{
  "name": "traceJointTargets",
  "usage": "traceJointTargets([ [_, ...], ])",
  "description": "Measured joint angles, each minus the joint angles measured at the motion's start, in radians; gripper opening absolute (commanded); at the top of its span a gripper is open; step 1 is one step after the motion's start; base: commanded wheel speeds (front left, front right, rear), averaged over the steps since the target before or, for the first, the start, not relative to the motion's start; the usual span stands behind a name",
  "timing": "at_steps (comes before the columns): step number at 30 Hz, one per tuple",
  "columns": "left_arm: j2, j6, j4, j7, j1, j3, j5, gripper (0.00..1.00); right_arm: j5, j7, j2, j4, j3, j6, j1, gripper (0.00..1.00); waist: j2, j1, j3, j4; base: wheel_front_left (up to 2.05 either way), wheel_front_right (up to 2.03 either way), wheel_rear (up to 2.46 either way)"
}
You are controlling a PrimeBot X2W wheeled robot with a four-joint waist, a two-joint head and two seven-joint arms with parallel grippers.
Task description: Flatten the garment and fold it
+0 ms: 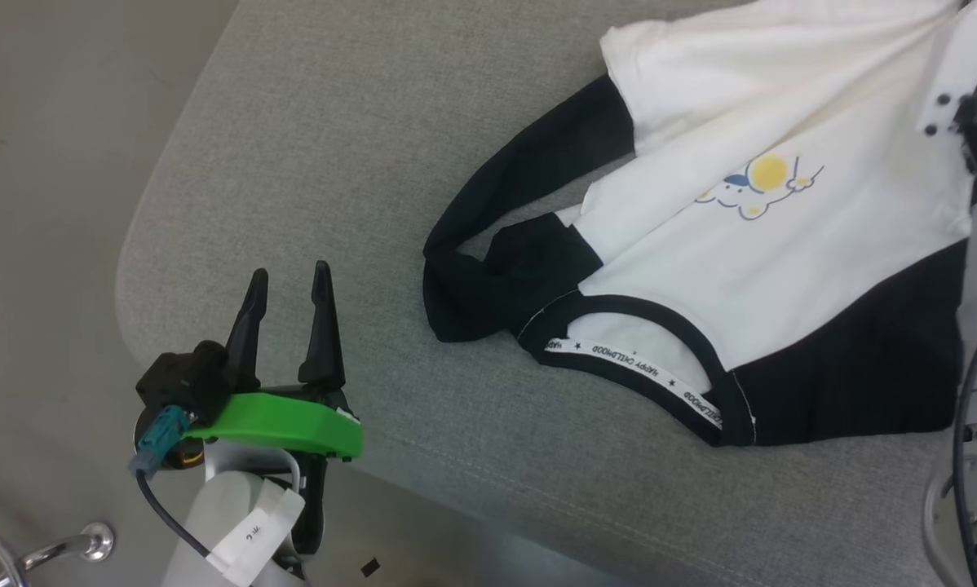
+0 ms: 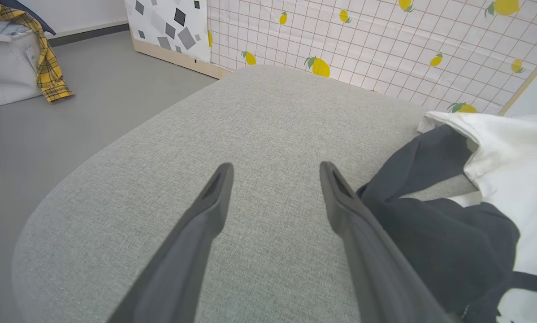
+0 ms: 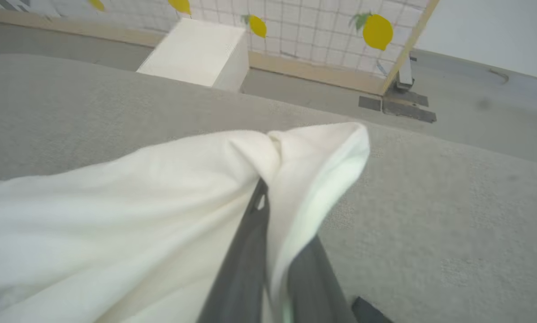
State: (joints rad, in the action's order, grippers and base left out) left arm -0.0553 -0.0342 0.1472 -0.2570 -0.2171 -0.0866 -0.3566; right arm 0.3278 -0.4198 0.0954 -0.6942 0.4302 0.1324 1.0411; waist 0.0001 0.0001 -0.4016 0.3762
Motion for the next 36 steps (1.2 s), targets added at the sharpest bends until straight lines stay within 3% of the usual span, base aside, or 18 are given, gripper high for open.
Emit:
traceJointTargets([
  [1,0.0,0.0,0.003,0.0,0.0,0.0,0.0,1.0,0.008,-0.003,-0.006,-0.02,0.004,0.0,0.0,1.0,0.0,0.0,0.003,-0.003,0.0,0.0,0.0],
  [5,0.001,-0.004,0.022,0.0,0.001,0.003,0.004,1.0,-0.017,0.046,-0.027,-0.067,0.004,0.0,-0.008,1.0,0.0,0.0,0.028,-0.019,0.0,0.0,0.0],
  [11,0.001,-0.012,0.058,0.0,0.009,-0.001,0.018,1.0,-0.221,0.202,-0.04,-0.047,-0.083,0.0,-0.092,1.0,0.0,0.0,0.092,-0.05,0.0,0.0,0.0],
  [16,-0.008,-0.017,0.082,0.011,0.029,-0.006,0.021,1.0,-0.416,0.248,-0.046,0.081,-0.18,0.0,-0.313,1.0,0.0,0.0,0.155,-0.091,0.0,0.0,0.0],
  [22,-0.025,-0.019,0.078,0.091,0.038,-0.021,0.016,1.0,-0.537,0.198,-0.046,0.302,-0.212,0.0,-0.603,1.0,0.0,-0.0001,0.207,-0.166,0.0,0.0,0.0],
  [26,-0.036,-0.014,0.092,0.246,0.011,-0.038,0.004,1.0,-0.567,0.151,-0.046,0.425,-0.192,0.0,-0.716,1.0,0.0,-0.0001,0.226,-0.22,0.0,0.0,0.0],
  [31,-0.049,0.092,0.175,0.594,-0.118,-0.041,-0.001,1.0,-0.572,0.105,-0.045,0.531,-0.184,0.0,-0.758,1.0,0.0,-0.0001,0.23,-0.272,0.0,0.0,0.0],
  [36,-0.106,0.161,0.244,0.799,-0.246,-0.048,0.027,1.0,-0.578,0.081,-0.045,0.591,-0.194,0.0,-0.758,1.0,0.0,0.0,0.203,-0.298,0.0,0.0,0.0],
])
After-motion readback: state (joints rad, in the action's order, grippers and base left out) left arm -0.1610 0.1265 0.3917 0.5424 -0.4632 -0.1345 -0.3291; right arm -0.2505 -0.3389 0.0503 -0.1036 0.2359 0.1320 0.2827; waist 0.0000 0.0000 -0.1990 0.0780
